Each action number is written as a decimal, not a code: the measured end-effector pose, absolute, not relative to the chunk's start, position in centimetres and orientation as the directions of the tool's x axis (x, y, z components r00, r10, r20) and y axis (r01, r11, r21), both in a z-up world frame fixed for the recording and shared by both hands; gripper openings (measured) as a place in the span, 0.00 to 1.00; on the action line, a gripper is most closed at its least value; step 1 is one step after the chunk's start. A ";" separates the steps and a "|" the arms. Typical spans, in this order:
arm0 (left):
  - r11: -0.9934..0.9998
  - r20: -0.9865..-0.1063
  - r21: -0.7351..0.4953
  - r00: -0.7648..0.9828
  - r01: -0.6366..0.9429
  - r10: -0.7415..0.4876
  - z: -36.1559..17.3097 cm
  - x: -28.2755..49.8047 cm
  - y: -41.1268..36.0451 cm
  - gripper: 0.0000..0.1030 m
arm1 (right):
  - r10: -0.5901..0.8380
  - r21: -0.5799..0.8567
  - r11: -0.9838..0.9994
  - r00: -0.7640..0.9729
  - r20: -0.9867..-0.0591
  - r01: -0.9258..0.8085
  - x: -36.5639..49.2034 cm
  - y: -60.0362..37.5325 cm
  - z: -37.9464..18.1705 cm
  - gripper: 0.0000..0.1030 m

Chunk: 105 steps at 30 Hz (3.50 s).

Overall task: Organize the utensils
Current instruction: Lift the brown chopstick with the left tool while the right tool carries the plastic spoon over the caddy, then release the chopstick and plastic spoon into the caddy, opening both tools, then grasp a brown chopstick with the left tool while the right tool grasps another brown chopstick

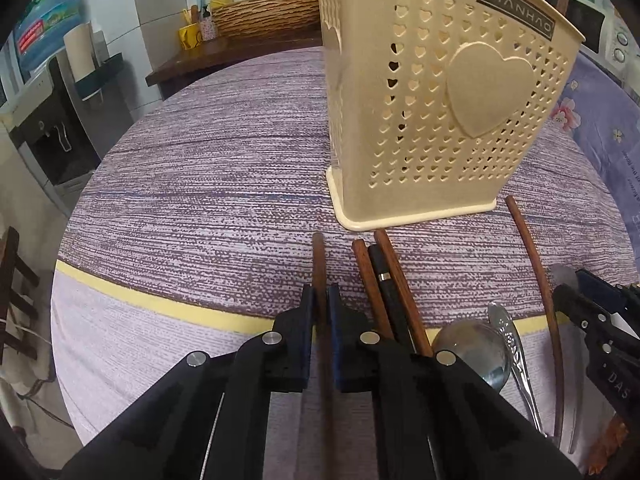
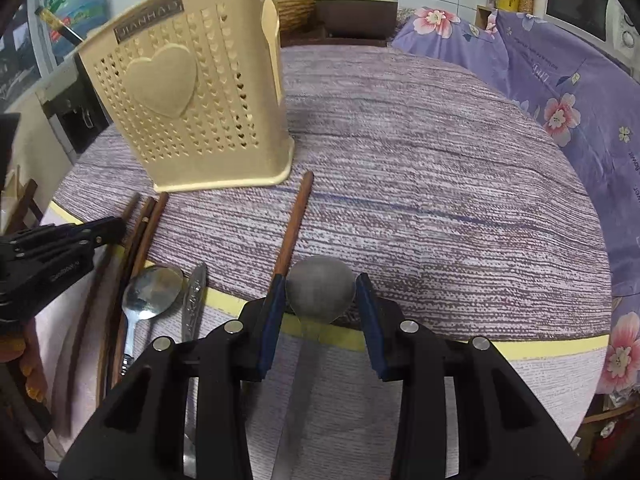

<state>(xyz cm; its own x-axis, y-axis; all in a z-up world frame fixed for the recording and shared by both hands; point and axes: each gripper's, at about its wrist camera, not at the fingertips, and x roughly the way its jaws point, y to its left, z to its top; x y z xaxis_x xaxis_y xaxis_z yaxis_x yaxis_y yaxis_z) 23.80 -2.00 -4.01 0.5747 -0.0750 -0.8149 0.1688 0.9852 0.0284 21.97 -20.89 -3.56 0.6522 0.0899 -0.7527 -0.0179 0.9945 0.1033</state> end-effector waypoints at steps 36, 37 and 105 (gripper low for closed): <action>0.927 -0.349 -0.151 0.858 0.345 -0.376 20.8 16.8 1.0 0.08 | 0.235 0.000 0.969 0.925 -0.300 -0.246 20.5 -18.1 17.6 0.36; 0.927 -0.332 -0.140 0.866 0.347 -0.375 21.8 17.0 0.6 0.08 | 0.231 -0.010 0.970 0.930 -0.285 -0.243 21.2 -17.9 18.3 0.36; 0.967 -0.783 -0.098 0.582 0.235 -0.221 -2.5 16.9 -1.9 0.22 | 0.076 0.097 0.995 0.705 -0.705 -0.010 16.8 -21.3 -1.6 0.58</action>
<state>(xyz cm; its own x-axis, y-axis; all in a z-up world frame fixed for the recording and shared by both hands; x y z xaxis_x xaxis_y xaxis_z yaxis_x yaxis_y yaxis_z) 16.92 -1.87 -2.51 0.5820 -0.2206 -0.7827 0.2346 0.9671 -0.0982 16.81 -21.34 -1.64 0.7048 0.0755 -0.7054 -0.0101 0.9953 0.0965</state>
